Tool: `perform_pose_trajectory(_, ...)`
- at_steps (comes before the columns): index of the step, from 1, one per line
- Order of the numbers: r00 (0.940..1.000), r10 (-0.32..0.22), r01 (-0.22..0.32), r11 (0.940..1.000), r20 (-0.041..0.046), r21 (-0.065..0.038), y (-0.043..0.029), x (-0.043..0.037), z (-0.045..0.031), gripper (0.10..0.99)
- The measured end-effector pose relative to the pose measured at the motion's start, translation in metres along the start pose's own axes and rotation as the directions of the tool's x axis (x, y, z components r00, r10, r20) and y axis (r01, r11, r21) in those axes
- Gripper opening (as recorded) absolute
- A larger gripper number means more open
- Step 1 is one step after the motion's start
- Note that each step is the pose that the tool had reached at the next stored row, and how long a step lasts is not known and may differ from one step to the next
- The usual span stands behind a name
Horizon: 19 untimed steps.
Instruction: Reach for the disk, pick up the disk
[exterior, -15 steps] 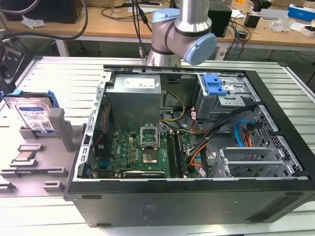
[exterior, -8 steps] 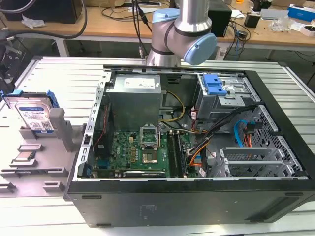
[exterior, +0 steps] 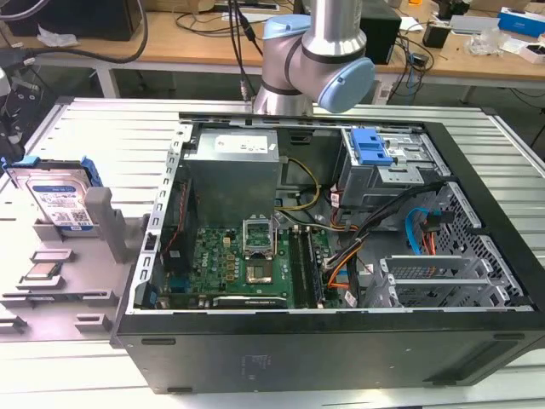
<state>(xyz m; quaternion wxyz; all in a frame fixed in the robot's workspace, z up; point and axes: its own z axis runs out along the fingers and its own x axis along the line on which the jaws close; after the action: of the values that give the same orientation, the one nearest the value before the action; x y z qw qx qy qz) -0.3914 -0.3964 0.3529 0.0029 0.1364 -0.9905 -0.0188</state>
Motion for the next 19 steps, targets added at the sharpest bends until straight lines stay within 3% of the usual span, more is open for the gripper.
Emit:
perform_pose_trajectory(7,0.9969,-0.078,0.078,0.9969,-0.0029,0.000,0.0000,0.0000,0.0000,0.106)
perform_pose_trajectory(13,0.9820,-0.189,0.189,0.9821,-0.0072,-0.001,0.0000,0.0000,0.0000,0.106)
perform_pose_trajectory(16,0.9652,-0.261,0.261,0.9653,-0.0099,-0.001,0.0000,0.0000,0.0000,0.106)
perform_pose_trajectory(18,0.9385,-0.345,0.345,0.9386,-0.0131,-0.002,0.0000,0.0000,0.0000,0.106)
perform_pose_trajectory(19,0.9344,-0.356,0.356,0.9345,-0.0136,-0.002,0.0000,0.0000,0.0000,0.106)
